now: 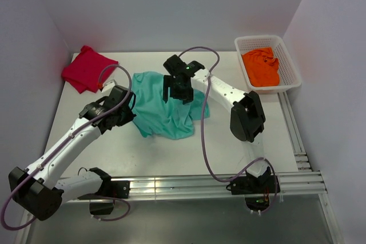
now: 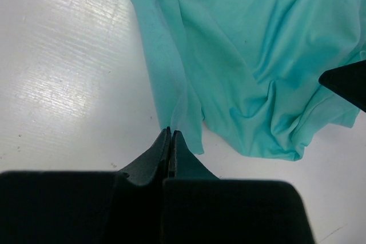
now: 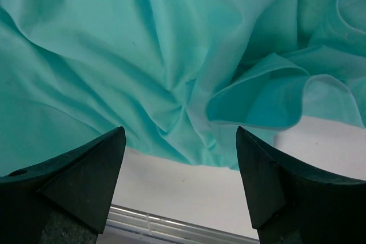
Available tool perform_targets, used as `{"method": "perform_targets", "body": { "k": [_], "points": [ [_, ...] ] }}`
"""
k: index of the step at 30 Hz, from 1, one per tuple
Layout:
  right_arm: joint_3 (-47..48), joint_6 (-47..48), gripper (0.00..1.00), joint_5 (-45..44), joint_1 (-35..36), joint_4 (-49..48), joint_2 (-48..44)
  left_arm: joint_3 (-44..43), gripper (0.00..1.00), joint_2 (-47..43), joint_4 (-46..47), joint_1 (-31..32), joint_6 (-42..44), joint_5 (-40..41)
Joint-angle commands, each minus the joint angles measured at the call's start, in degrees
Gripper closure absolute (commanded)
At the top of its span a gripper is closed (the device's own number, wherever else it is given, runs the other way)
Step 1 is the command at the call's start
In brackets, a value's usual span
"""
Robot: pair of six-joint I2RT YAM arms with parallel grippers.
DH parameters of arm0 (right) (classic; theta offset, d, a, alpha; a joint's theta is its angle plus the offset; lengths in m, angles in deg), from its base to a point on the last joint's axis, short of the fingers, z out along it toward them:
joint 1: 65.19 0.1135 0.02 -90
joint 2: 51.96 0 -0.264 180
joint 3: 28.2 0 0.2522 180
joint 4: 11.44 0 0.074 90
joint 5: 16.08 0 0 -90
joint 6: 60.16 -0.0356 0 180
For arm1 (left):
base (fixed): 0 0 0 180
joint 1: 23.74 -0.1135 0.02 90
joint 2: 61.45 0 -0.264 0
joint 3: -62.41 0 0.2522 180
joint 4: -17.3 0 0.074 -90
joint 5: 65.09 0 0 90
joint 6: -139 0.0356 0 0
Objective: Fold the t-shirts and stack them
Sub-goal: Flatten the tshirt out
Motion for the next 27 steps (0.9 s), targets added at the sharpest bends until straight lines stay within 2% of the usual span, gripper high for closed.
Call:
{"method": "perform_targets", "body": {
  "k": [1,13,19,20,22,27],
  "points": [
    [1.3,-0.4,0.16,-2.3,0.5,2.1,1.0,0.4,1.0,-2.4,-1.6,-0.3,-0.5,0.9],
    [-7.6,-0.7,0.21,-5.4,0.5,0.5,-1.8,0.9,1.0,-3.0,-1.9,-0.7,0.6,0.8],
    [-10.1,-1.5,0.44,-6.1,0.5,-0.7,-3.0,0.6,1.0,-2.2,-1.7,-0.8,1.3,0.5],
    [-10.1,-1.5,0.51,-6.1,0.5,-0.7,-3.1,0.7,1.0,-2.2,-1.7,-0.8,1.3,0.4],
    [-9.8,-1.5,0.57,-6.5,0.5,-0.5,-3.2,0.9,1.0,-2.2,-1.5,-0.8,1.4,0.4],
    [-9.1,-1.0,0.8,-6.7,0.5,0.0,-2.9,1.3,1.0,-2.2,-1.5,-0.9,1.6,0.5]
  ]
}}
